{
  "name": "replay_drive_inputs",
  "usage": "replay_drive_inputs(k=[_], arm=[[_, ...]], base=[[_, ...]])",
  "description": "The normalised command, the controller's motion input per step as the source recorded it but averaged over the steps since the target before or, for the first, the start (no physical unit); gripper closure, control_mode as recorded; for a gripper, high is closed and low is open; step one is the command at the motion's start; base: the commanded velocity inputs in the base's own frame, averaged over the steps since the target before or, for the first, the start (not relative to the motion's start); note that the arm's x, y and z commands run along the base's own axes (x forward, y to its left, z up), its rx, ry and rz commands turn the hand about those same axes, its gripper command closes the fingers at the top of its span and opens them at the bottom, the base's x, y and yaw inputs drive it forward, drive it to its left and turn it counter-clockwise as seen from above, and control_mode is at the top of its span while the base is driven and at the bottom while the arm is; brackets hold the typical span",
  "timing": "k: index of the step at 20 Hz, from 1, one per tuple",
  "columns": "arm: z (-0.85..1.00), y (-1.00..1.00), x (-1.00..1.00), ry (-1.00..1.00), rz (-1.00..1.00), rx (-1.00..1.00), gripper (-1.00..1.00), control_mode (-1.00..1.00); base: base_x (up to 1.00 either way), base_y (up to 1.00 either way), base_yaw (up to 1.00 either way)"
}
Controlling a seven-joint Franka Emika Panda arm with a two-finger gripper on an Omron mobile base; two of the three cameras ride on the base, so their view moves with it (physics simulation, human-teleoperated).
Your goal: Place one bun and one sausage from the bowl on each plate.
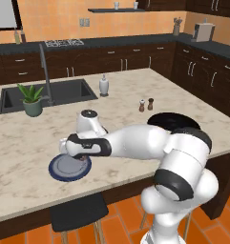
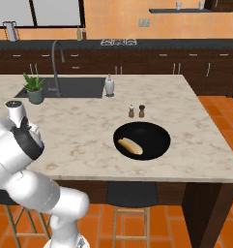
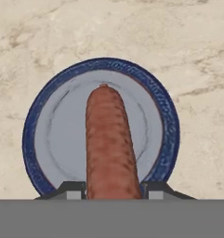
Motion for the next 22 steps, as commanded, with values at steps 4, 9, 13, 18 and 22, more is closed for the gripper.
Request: replay_drive_inputs(k=[4, 9, 13, 18, 22], arm=[[-0.33, 0.5, 0.06, 0.09, 0.02, -0.18, 1.0, -1.0], [-0.42, 0.03, 0.21, 0.04, 0.0, -0.15, 1.0, -1.0], [-0.28, 0.0, 0.19, 0.0, 0.0, -0.09, -1.0, -1.0], [0.07, -0.04, -0.03, 0.0, 0.0, 0.0, -1.0, -1.0], [0.46, -0.28, -0.35, -0.04, 0.0, 0.02, -1.0, -1.0]], base=[[0.0, 0.0, 0.0], [0.0, 0.0, 0.0], [0.0, 0.0, 0.0], [0.0, 0.0, 0.0], [0.0, 0.0, 0.0]])
